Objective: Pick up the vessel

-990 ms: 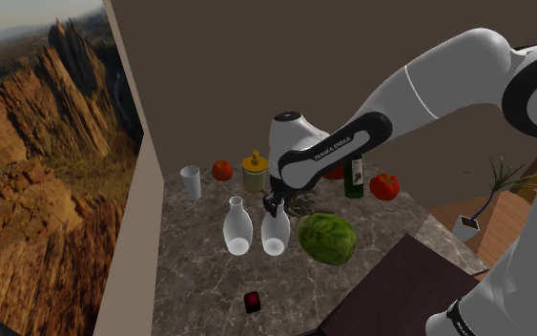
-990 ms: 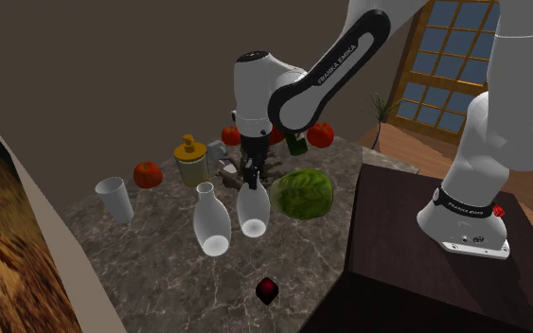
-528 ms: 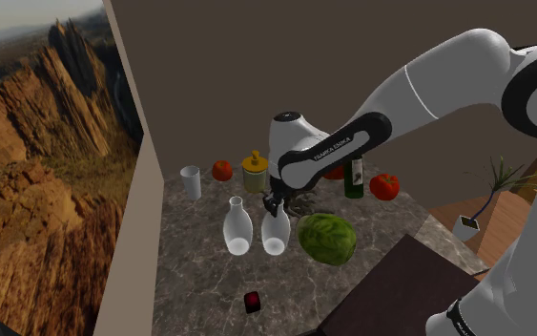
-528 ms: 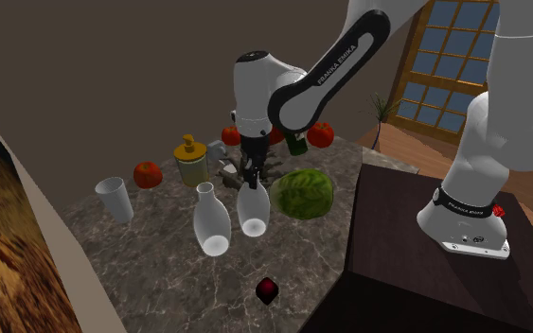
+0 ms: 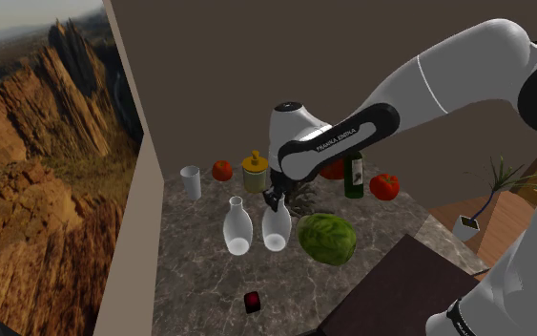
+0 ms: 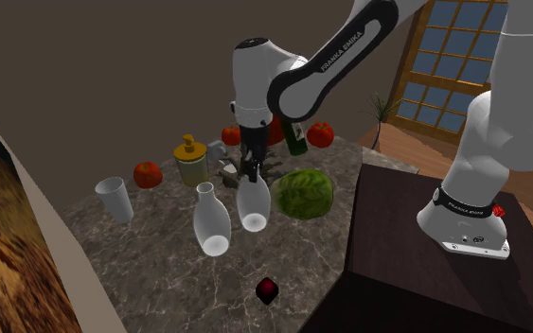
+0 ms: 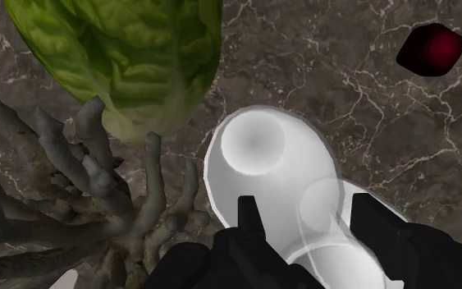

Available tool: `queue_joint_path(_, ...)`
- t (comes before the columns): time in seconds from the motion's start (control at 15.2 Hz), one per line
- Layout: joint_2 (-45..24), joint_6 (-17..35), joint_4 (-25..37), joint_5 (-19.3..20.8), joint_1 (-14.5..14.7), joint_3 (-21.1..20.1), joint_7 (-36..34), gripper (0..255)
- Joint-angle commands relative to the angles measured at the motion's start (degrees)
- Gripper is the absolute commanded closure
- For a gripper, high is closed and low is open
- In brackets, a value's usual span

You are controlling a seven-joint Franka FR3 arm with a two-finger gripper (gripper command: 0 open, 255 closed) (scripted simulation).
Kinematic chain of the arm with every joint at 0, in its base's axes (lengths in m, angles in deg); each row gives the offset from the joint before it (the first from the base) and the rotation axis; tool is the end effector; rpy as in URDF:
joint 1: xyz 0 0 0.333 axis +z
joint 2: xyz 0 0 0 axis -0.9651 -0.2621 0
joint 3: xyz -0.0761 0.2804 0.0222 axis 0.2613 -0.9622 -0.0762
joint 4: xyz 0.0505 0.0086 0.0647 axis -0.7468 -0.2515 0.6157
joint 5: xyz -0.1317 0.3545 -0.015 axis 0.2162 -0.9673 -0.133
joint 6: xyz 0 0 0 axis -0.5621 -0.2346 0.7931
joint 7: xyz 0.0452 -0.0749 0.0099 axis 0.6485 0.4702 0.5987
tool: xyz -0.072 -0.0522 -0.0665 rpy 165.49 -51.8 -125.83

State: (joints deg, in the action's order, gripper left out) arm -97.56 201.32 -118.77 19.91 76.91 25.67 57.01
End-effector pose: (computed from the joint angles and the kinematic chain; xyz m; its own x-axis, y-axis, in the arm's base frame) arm 0.5315 0.1360 0.2901 0.9974 0.0723 0.0045 0.0722 -0.9972 0.0192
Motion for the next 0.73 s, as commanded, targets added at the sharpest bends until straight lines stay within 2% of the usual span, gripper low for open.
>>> queue_joint_path(0.0, 0.99, -1.41, 0.46, -0.39, -0.11, -0.09, 0.34, 255)
queue_joint_path(0.66, 4.65, -7.13, 2.64, -1.72, -0.34, -0.38, 1.33, 255)
